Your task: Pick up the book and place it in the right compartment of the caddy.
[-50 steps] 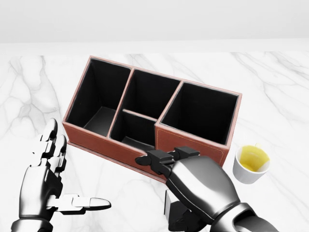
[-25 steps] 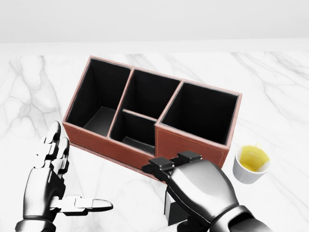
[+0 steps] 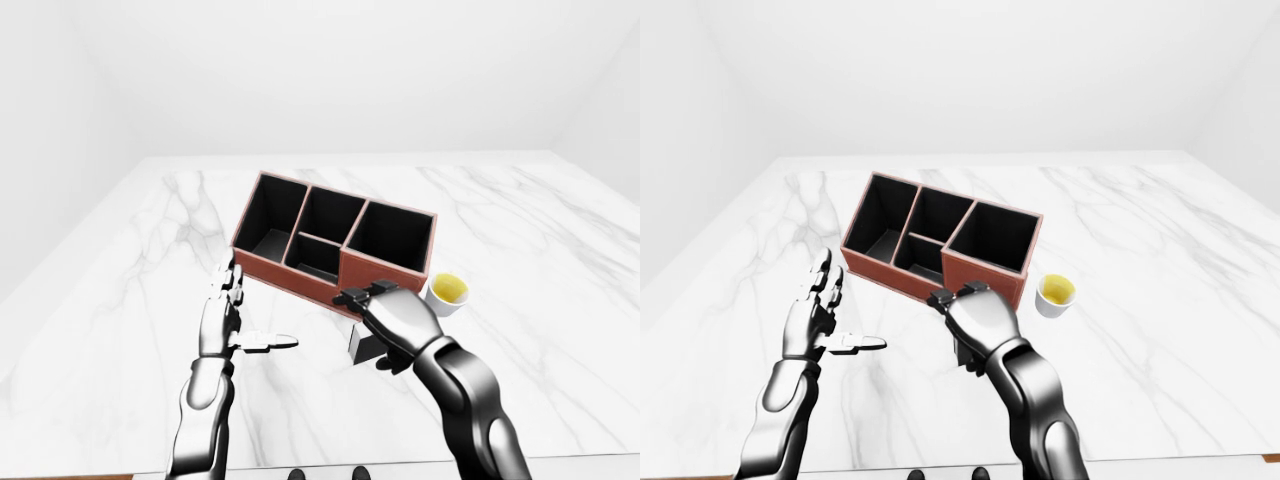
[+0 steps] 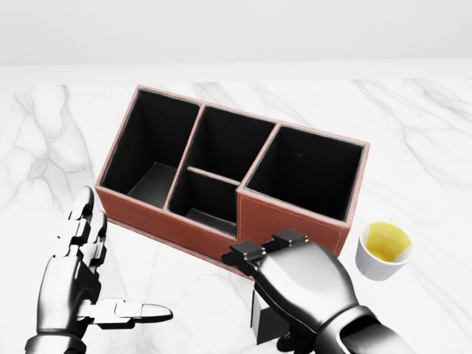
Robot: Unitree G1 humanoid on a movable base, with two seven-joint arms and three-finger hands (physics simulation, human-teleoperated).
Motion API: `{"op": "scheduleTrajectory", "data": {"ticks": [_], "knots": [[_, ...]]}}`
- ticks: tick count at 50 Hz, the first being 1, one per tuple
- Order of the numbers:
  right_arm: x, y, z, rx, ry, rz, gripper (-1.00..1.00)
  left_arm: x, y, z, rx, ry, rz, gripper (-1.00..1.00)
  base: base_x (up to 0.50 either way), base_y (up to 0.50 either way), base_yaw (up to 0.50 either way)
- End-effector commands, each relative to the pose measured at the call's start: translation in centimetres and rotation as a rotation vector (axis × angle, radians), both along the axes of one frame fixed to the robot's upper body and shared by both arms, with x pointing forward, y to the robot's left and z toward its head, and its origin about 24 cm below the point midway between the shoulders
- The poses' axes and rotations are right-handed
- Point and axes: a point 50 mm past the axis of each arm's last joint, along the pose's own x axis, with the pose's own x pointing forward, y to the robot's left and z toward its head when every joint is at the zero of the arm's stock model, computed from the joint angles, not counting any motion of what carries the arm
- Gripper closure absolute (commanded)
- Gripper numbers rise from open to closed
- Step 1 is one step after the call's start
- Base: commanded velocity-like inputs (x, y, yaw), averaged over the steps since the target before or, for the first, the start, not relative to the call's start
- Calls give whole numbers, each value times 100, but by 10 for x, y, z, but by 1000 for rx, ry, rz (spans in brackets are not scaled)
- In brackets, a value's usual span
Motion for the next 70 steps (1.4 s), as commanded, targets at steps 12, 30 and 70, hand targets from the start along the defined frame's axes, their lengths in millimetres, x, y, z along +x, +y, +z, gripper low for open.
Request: {"op": "scheduleTrajectory", "data": {"ticks": [12,30,70], "knots": [[8,0,-12,-35,48,-7,-40,3,1,-1,-6,0,-5,-100,0,0,0],[13,0,-23,-57,92,-5,-40,5,3,-4,-7,4,1,-100,0,0,0],[22,-2,-40,-76,169,-10,-42,4,6,-7,-12,10,13,-100,0,0,0]]}}
